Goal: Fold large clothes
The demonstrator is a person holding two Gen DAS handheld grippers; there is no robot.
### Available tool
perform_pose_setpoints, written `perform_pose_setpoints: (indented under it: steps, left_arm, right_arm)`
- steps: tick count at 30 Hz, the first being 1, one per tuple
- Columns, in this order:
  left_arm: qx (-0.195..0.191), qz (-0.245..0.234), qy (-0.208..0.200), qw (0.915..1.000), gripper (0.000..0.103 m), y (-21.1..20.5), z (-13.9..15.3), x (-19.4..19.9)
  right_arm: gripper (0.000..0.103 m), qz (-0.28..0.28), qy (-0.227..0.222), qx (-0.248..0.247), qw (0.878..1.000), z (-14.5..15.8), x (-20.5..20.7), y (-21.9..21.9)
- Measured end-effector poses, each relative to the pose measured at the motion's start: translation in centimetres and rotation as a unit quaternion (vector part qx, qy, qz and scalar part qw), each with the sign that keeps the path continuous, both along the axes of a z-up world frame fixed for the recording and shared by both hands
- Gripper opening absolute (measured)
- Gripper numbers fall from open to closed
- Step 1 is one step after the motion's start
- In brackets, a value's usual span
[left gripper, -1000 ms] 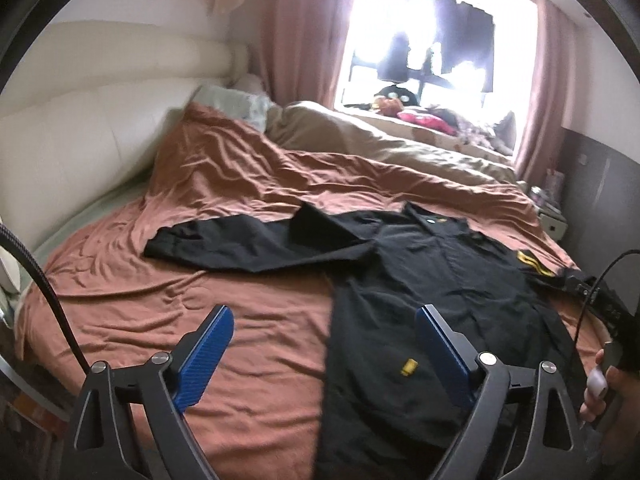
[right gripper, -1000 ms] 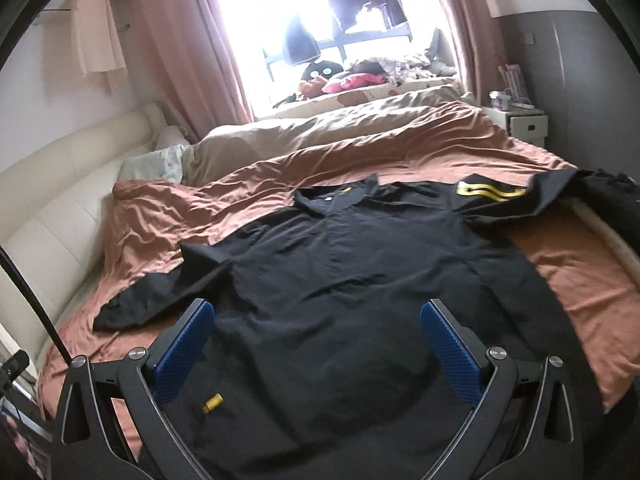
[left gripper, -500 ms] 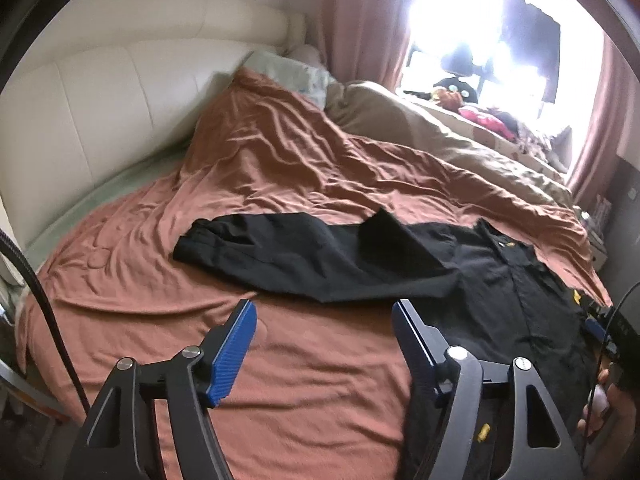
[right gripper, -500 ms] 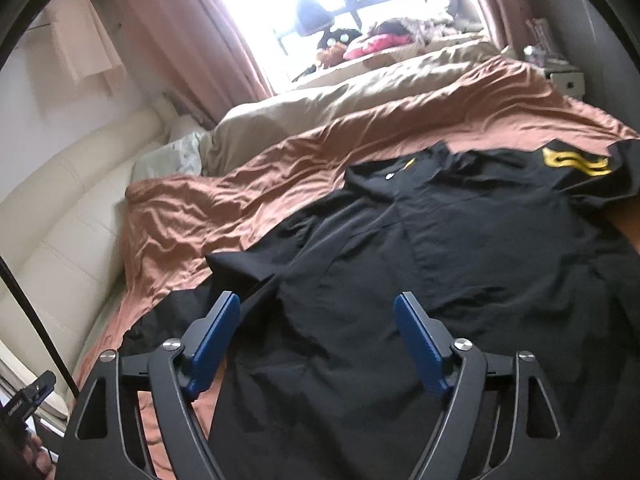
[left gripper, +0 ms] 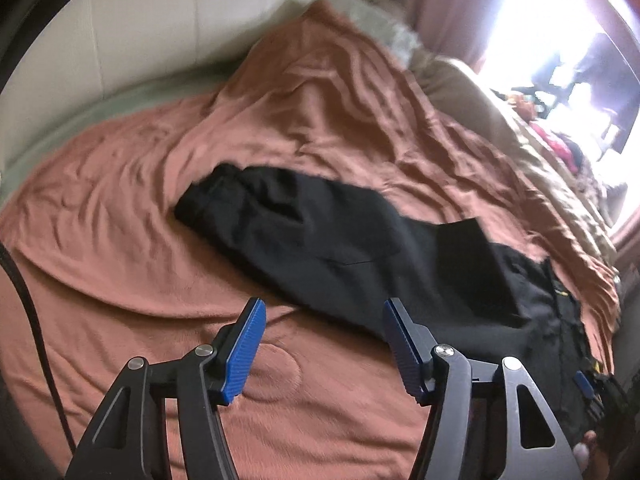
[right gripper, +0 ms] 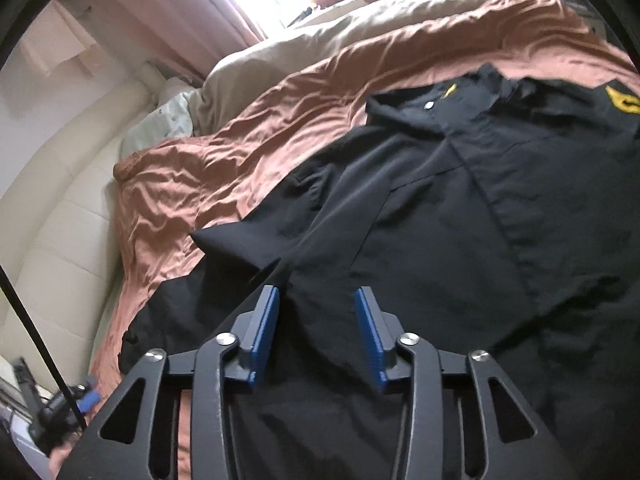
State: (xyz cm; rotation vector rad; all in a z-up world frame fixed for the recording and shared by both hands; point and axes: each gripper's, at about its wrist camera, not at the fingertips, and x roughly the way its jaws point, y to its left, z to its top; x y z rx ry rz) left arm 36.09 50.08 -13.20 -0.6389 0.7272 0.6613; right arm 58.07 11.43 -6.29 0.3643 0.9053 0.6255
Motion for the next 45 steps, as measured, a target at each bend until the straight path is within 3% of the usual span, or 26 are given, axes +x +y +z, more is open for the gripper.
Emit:
perform_pose_setpoints:
  steps: [3,9,17,19,21,24,27,33,35,37,39,45]
  left_arm:
    - [-0.033,0.021,0.012,0.9992,0.063,2.4,-2.8,0.8]
    - [-0.069,0.058,0.033,0.9953,0.063,5.9,-7.0,2.0]
    - [-0.028,0.07,0.041,0.9963,0.061,7.5,-7.9,3.8]
    - [-0.015,0.078,0.047,0.9957,0.036,7.9,-7.8,4.0]
    - [-0.015,0.084,0.045,0.9954,0.018,8.3,-7.8,3.9]
    - [-0.019,0.081,0.036,0.9958,0.004,8.6,-7.2,3.9]
    - [-0.004,0.078,0.018,0.9968,0.002,8.0,-4.9,3.7]
    - [0.021,0.033,-0.061,0.9974,0.002,5.5,2.7,4.3]
    - [0.033,0.013,-0.083,0.9959,0.002,4.1,5.4,4.8]
    - [0.048,-0.01,-0.103,0.9935,0.002,2.4,8.3,5.5]
    - [0.058,-0.034,-0.124,0.9899,0.002,0.4,11.1,6.4]
    - [0.072,-0.099,-0.179,0.9762,0.002,-5.7,17.4,9.0]
  right_arm:
    - [0.035,0.007,0.02,0.013,1.0,-0.8,1.7,1.2]
    - [0.021,0.015,0.056,0.038,0.998,-2.5,4.9,3.1]
    - [0.011,0.037,0.098,0.067,0.992,-5.9,7.8,5.9]
    - [0.009,0.047,0.118,0.066,0.99,-7.4,8.4,6.8]
    - [0.009,0.057,0.142,0.063,0.986,-9.2,8.9,7.5]
    - [0.008,0.065,0.146,0.07,0.985,-9.7,9.6,7.8]
    - [0.008,0.07,0.154,0.074,0.983,-9.3,10.0,7.4]
    - [0.01,0.046,0.133,0.071,0.987,-6.2,9.6,4.9]
    - [0.022,0.039,0.114,0.075,0.99,-4.6,8.9,3.9]
    - [0.07,0.03,0.096,0.073,0.992,-3.5,7.9,3.0]
    - [0.073,0.008,0.07,0.081,0.994,-2.2,6.8,1.0]
    - [0.072,-0.005,0.073,0.087,0.994,-1.0,4.0,-2.8]
